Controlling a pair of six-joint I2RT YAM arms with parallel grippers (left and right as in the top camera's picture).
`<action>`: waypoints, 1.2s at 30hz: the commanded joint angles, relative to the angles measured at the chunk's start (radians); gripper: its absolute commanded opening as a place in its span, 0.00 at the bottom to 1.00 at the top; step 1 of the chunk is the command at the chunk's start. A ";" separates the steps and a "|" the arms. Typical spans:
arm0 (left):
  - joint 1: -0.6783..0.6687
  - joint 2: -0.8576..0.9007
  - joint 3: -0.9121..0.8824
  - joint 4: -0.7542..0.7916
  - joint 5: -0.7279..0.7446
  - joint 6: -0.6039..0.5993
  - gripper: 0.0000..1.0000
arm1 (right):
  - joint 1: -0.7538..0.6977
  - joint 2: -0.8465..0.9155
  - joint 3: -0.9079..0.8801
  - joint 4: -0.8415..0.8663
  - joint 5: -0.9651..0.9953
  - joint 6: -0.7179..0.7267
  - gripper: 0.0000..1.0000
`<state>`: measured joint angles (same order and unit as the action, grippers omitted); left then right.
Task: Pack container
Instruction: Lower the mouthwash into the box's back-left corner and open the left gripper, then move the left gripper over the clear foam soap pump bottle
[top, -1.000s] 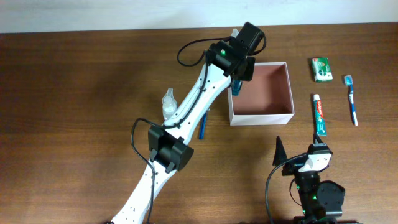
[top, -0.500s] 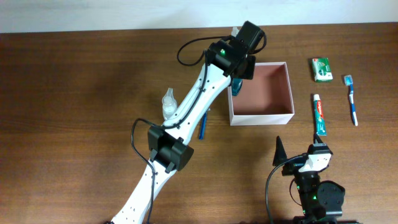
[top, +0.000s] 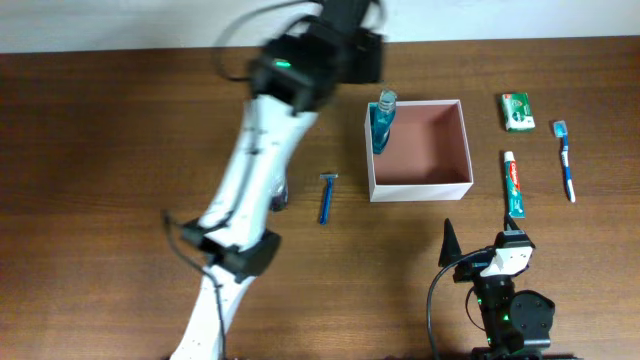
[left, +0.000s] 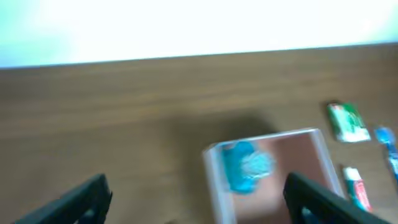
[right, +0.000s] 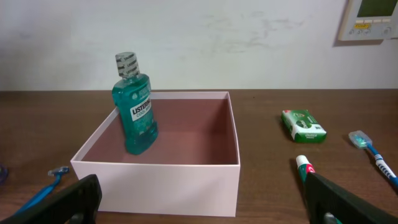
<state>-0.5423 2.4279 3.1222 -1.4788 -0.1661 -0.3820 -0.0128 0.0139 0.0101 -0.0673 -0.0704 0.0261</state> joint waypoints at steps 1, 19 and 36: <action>0.093 -0.090 0.017 -0.137 -0.082 0.013 0.94 | 0.006 -0.006 -0.005 -0.005 0.008 0.004 0.99; 0.221 -0.164 -0.200 -0.209 0.142 0.138 0.99 | 0.006 -0.006 -0.005 -0.005 0.008 0.004 0.99; 0.270 -0.359 -0.822 -0.209 0.287 0.193 0.99 | 0.006 -0.006 -0.005 -0.005 0.008 0.004 0.99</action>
<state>-0.2668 2.1082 2.3360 -1.6875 0.0235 -0.2043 -0.0128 0.0139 0.0101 -0.0673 -0.0704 0.0265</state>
